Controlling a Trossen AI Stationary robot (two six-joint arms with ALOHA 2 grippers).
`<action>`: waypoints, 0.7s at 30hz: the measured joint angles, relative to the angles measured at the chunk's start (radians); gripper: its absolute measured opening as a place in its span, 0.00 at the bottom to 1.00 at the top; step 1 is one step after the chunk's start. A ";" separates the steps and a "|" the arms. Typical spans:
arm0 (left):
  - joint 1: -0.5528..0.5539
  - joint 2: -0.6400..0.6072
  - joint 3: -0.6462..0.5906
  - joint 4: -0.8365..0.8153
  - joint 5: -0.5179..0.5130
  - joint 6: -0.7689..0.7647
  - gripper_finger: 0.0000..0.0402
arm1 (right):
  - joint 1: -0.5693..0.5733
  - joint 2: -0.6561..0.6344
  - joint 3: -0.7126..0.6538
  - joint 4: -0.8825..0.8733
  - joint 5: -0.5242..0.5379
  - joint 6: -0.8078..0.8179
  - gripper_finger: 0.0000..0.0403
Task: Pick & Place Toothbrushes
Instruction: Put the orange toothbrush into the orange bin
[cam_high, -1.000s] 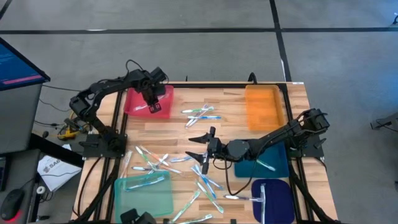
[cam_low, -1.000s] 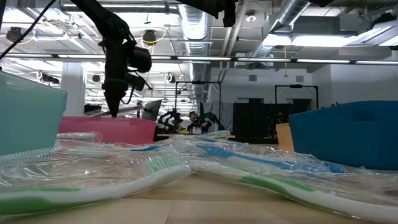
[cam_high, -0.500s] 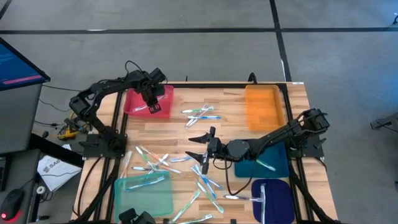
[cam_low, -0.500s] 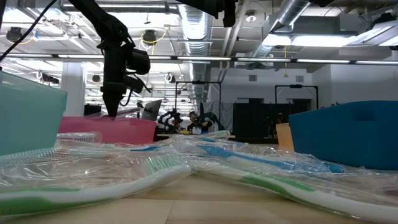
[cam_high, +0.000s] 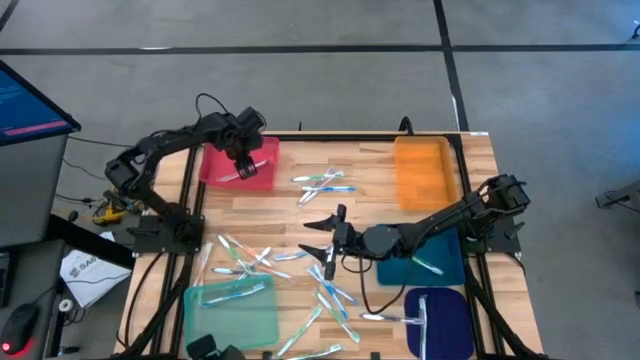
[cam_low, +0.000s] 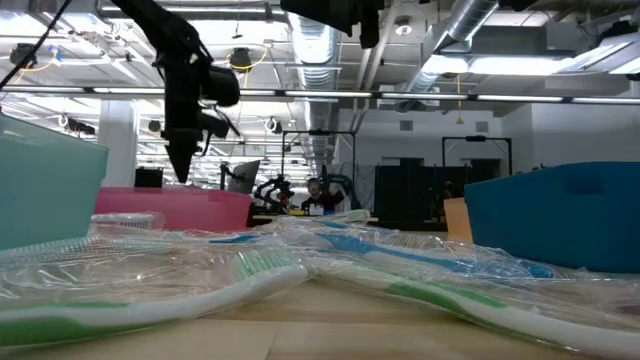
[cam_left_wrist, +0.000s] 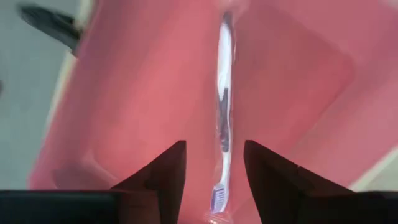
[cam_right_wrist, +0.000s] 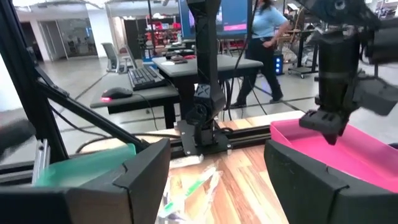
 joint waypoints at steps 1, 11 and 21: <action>-0.007 -0.019 0.000 0.010 0.000 0.000 0.39 | 0.000 0.000 0.000 -0.004 0.000 0.000 0.63; -0.062 -0.287 0.000 0.218 0.151 -0.059 0.36 | 0.000 0.000 0.000 -0.005 0.000 0.000 0.63; -0.201 -0.492 -0.236 0.741 0.671 -0.389 0.36 | 0.001 0.000 0.000 -0.006 0.000 -0.003 0.63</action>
